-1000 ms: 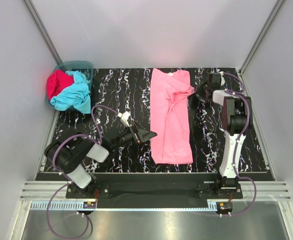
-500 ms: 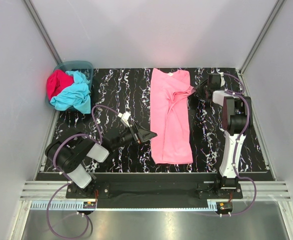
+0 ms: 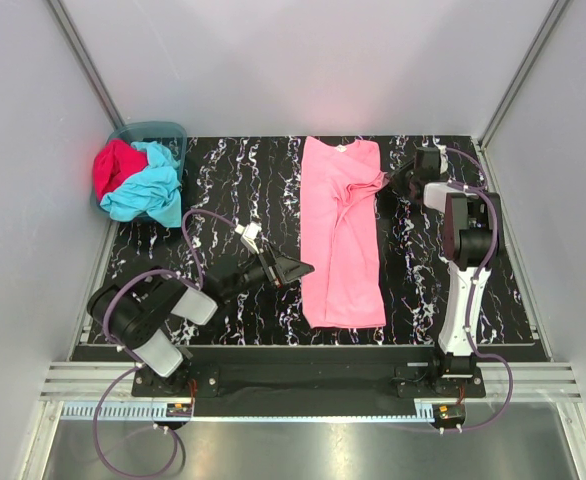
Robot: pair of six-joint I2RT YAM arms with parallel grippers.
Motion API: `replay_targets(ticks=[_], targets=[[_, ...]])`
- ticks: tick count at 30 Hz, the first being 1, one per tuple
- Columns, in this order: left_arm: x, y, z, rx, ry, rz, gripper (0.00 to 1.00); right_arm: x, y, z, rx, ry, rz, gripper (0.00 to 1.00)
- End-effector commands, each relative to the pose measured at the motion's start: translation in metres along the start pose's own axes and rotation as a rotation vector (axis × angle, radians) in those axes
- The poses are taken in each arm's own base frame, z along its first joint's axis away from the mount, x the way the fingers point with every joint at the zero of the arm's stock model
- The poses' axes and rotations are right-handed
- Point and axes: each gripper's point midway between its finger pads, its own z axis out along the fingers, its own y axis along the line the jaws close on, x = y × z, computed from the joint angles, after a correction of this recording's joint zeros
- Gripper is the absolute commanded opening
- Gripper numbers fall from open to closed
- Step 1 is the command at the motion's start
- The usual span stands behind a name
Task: Fold and stack the t-shirts
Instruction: Fold the tshirt
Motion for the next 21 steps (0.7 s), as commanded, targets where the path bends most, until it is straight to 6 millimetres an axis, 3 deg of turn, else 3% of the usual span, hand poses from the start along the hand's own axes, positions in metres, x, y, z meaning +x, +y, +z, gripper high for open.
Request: replay_targets(ticks=[1, 2, 6, 7, 8, 12, 21], targets=[[-0.013, -0.031, -0.002, 0.112, -0.051, 0.088, 0.96, 0.004, 0.008, 0.003, -0.032, -0.002, 0.003, 0.38], [-0.014, -0.031, -0.002, 0.112, -0.055, 0.089, 0.96, 0.003, 0.009, 0.003, -0.033, -0.003, 0.003, 0.37], [-0.014, -0.032, -0.003, 0.115, -0.056, 0.09, 0.96, 0.005, 0.01, 0.004, -0.036, 0.002, 0.005, 0.18], [-0.013, -0.032, -0.004, 0.115, -0.055, 0.09, 0.96, 0.005, 0.011, 0.004, -0.038, 0.002, 0.004, 0.05], [-0.014, -0.033, -0.005, 0.117, -0.057, 0.093, 0.96, 0.005, 0.01, 0.004, -0.036, 0.002, 0.005, 0.0], [-0.013, -0.032, -0.006, 0.113, -0.057, 0.095, 0.96, -0.001, 0.011, -0.002, -0.031, -0.017, -0.008, 0.0], [-0.012, -0.036, -0.009, 0.125, -0.056, 0.098, 0.96, -0.038, 0.054, -0.04, -0.081, -0.124, -0.07, 0.0]])
